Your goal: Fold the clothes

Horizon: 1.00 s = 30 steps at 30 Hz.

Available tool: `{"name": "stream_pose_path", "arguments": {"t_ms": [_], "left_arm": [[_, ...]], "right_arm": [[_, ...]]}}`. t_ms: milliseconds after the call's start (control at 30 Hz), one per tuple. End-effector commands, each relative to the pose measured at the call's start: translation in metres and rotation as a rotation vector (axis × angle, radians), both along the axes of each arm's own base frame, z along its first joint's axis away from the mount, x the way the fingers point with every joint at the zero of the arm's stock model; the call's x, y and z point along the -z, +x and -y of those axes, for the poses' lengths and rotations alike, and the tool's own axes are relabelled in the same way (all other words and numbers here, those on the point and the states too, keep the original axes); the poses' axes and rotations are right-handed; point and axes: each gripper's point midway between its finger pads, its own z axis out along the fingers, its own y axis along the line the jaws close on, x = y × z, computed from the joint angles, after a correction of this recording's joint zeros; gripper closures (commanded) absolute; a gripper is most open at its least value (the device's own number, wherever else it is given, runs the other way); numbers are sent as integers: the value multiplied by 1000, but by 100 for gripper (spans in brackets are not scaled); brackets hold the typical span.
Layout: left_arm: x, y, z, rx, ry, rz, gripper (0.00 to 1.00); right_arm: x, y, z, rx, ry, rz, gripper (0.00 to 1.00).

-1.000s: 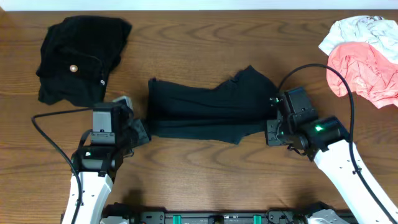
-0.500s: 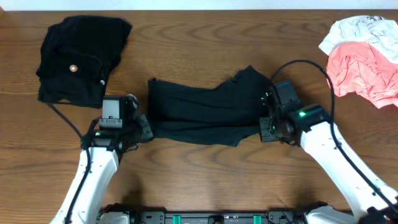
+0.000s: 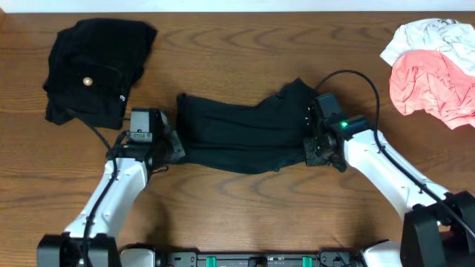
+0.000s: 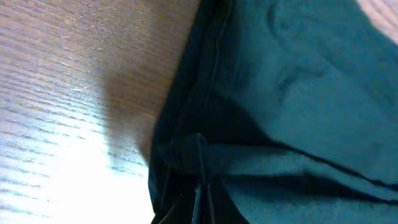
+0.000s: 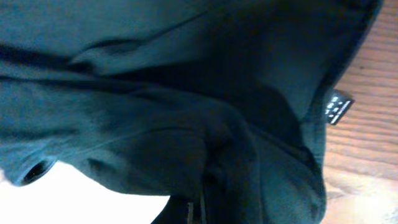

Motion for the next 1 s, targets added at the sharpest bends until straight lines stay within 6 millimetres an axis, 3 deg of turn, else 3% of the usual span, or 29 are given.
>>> {"name": "stream_pose_path", "arguments": {"t_ms": [0,333,633,867,900,933,967], "left_arm": [[2,9,-3,-16,12,3,94],[-7,29,-1,-16,5,91,94],[-18,47,0,-13,1,178,94],[-7,47,0,-13,2,153,94],[-3,47,0,-13,3,143,93],[0,46,0,-13,3,133,84],[2,46,0,-13,4,125,72]], "right_arm": [[2,11,13,32,-27,12,99],[1,28,24,95,-6,61,99],[-1,40,21,101,11,109,99],[-1,40,21,101,10,110,99],[-1,40,21,101,11,110,99],[-1,40,21,101,10,110,99],[-1,40,21,101,11,109,85]]}}
